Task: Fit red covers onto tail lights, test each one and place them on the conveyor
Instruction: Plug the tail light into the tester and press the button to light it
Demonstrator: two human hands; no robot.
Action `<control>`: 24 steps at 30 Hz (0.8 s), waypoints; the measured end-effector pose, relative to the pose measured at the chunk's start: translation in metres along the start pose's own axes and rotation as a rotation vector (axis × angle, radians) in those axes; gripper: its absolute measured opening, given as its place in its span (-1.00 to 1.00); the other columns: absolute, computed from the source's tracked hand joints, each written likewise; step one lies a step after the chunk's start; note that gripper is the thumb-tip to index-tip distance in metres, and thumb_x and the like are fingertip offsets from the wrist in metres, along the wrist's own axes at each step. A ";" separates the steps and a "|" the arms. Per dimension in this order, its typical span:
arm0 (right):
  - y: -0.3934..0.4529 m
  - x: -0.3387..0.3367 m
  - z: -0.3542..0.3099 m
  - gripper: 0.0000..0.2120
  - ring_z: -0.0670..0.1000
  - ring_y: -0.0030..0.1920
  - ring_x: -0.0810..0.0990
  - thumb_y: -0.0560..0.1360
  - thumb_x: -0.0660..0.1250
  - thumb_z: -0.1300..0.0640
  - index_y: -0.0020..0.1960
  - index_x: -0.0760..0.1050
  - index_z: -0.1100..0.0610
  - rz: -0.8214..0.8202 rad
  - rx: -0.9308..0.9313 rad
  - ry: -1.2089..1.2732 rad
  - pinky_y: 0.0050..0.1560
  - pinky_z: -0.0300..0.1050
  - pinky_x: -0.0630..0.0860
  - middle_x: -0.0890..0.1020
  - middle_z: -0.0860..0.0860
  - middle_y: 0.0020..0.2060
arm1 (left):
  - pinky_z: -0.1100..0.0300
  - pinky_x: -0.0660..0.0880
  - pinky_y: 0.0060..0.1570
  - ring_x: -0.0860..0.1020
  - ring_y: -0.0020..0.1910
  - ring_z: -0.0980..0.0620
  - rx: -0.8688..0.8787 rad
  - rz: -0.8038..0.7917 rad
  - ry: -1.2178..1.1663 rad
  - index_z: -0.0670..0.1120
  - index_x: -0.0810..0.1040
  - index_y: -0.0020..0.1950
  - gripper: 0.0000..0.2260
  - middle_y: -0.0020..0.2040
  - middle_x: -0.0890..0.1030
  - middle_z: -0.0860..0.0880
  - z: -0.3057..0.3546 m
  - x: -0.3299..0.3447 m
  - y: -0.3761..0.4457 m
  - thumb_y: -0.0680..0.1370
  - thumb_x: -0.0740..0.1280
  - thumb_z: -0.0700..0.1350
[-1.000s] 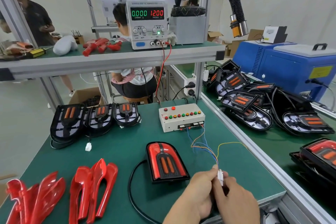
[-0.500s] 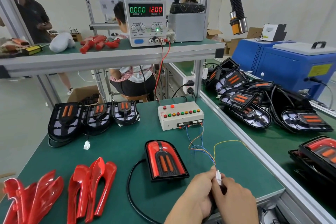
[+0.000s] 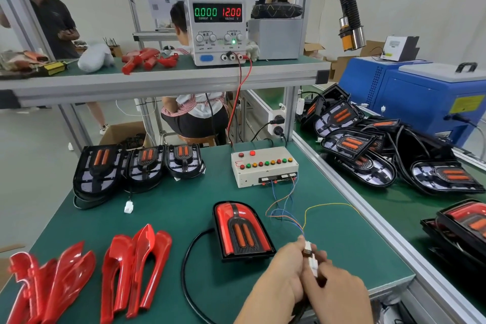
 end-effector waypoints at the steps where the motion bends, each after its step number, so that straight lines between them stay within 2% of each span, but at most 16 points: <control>1: 0.000 0.000 0.001 -0.63 0.09 0.10 0.65 0.55 0.17 -0.33 -0.13 0.51 -0.06 0.002 0.001 0.021 0.01 -0.13 0.47 0.72 -0.04 0.01 | 0.10 0.54 -0.29 0.58 -0.34 -0.11 0.002 -0.004 0.019 -0.23 0.49 -0.19 -0.62 -0.34 0.63 -0.23 0.001 0.000 0.001 0.72 0.21 -0.03; 3: 0.003 -0.003 0.005 -0.70 0.12 0.13 0.64 0.56 0.20 -0.29 -0.07 0.53 -0.11 0.015 -0.005 0.077 0.04 -0.12 0.47 0.72 -0.02 0.03 | 0.09 0.59 -0.28 0.63 -0.29 -0.13 0.002 -0.041 0.055 -0.24 0.54 -0.12 -0.65 -0.19 0.66 -0.26 -0.002 0.004 0.003 0.72 0.20 -0.02; 5: 0.002 -0.003 0.002 -0.70 0.12 0.16 0.63 0.57 0.20 -0.28 0.17 0.54 -0.17 -0.010 -0.029 0.109 0.09 -0.10 0.47 0.70 -0.04 0.11 | 0.07 0.63 -0.21 0.66 -0.16 -0.16 0.031 -0.031 0.079 -0.26 0.58 -0.04 -0.64 -0.03 0.67 -0.29 -0.002 0.001 0.004 0.73 0.19 -0.01; 7: 0.000 -0.002 -0.004 -0.65 0.13 0.18 0.62 0.60 0.16 -0.28 0.28 0.49 -0.17 -0.030 -0.067 0.106 0.11 -0.08 0.47 0.68 -0.04 0.15 | 0.09 0.62 -0.21 0.67 -0.16 -0.15 0.071 -0.010 0.103 -0.29 0.61 0.05 -0.60 -0.02 0.71 -0.27 0.000 -0.002 0.005 0.73 0.19 0.04; 8: 0.000 -0.001 -0.005 -0.64 0.15 0.16 0.62 0.61 0.15 -0.28 0.25 0.49 -0.11 -0.031 -0.077 0.104 0.09 -0.07 0.47 0.69 -0.01 0.13 | 0.14 0.60 -0.27 0.68 -0.23 -0.11 0.093 0.017 0.107 -0.27 0.60 0.08 -0.58 -0.10 0.72 -0.22 0.003 -0.003 0.004 0.72 0.19 0.08; 10: 0.003 -0.002 -0.004 -0.65 0.19 0.09 0.63 0.62 0.15 -0.26 0.08 0.45 0.01 -0.039 -0.093 0.082 0.01 -0.04 0.49 0.71 0.05 -0.02 | 0.29 0.48 -0.41 0.59 -0.44 0.01 0.141 0.069 0.192 -0.18 0.59 -0.01 -0.58 -0.32 0.66 -0.08 0.008 -0.007 -0.005 0.71 0.16 0.14; 11: 0.004 -0.003 -0.003 -0.67 0.20 0.06 0.63 0.63 0.15 -0.23 0.03 0.42 0.04 -0.049 -0.104 0.076 -0.01 -0.02 0.49 0.71 0.06 -0.07 | 0.32 0.43 -0.41 0.54 -0.46 0.04 0.186 0.097 0.298 -0.13 0.59 -0.07 -0.59 -0.33 0.63 -0.04 0.013 -0.009 -0.012 0.71 0.16 0.15; 14: 0.006 -0.010 -0.008 -0.78 0.24 0.02 0.63 0.64 0.22 -0.11 0.03 0.40 0.06 -0.071 -0.154 0.106 -0.02 0.03 0.49 0.70 0.06 -0.14 | 0.21 0.39 -0.25 0.47 -0.33 0.04 0.443 0.177 0.780 0.00 0.54 -0.27 -0.64 -0.29 0.56 0.05 0.035 -0.016 -0.045 0.63 0.21 0.16; 16: 0.006 -0.013 -0.015 -0.83 0.25 -0.03 0.61 0.63 0.25 -0.03 0.00 0.38 0.07 -0.076 -0.211 0.093 -0.05 0.05 0.48 0.68 0.06 -0.19 | 0.25 0.43 -0.17 0.50 -0.31 0.13 0.648 0.300 1.023 0.04 0.53 -0.31 -0.65 -0.33 0.57 0.13 0.051 -0.023 -0.077 0.59 0.27 0.19; 17: 0.007 -0.016 -0.020 -0.83 0.24 -0.06 0.59 0.63 0.24 -0.01 -0.02 0.37 0.07 -0.072 -0.252 0.077 -0.07 0.04 0.48 0.66 0.05 -0.20 | 0.29 0.45 -0.16 0.53 -0.30 0.17 0.771 0.371 1.046 0.04 0.54 -0.29 -0.67 -0.34 0.59 0.15 0.061 -0.027 -0.096 0.57 0.30 0.20; 19: 0.007 -0.021 -0.030 -0.84 0.15 -0.12 0.55 0.63 0.24 0.00 -0.05 0.35 0.05 -0.059 -0.344 0.032 -0.10 0.01 0.48 0.58 -0.02 -0.18 | 0.33 0.43 -0.20 0.54 -0.30 0.17 1.020 0.535 0.965 0.00 0.53 -0.27 -0.69 -0.33 0.59 0.15 0.083 -0.046 -0.134 0.53 0.34 0.19; 21: 0.008 -0.025 -0.042 -0.84 0.07 -0.13 0.54 0.64 0.21 -0.04 -0.06 0.29 -0.04 -0.056 -0.424 -0.051 -0.11 -0.05 0.49 0.45 -0.07 -0.11 | 0.27 0.41 -0.14 0.51 -0.23 0.14 1.201 0.756 0.915 0.04 0.49 -0.25 -0.75 -0.26 0.54 0.10 0.110 -0.074 -0.166 0.53 0.36 0.15; 22: 0.009 -0.027 -0.046 -0.85 0.06 -0.14 0.53 0.65 0.18 -0.07 -0.06 0.26 -0.08 -0.054 -0.441 -0.113 -0.12 -0.06 0.49 0.42 -0.08 -0.12 | 0.20 0.42 -0.07 0.50 -0.16 0.14 1.201 0.860 0.937 0.07 0.49 -0.18 -0.79 -0.19 0.51 0.12 0.123 -0.089 -0.173 0.54 0.36 0.15; 24: 0.015 -0.034 -0.050 -0.87 0.08 -0.17 0.51 0.66 0.13 -0.11 -0.03 0.26 -0.11 -0.021 -0.411 -0.190 -0.17 -0.04 0.47 0.45 -0.10 -0.22 | 0.09 0.44 0.04 0.50 -0.02 0.04 0.997 0.953 1.045 0.03 0.48 -0.02 -0.73 -0.06 0.48 0.10 0.144 -0.119 -0.163 0.57 0.30 0.22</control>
Point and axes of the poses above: each hand's wrist, its own y-axis towards the middle knuckle, its own x-axis out of the palm, z = x × y, the point moved 9 cm from there along y, towards the middle knuckle
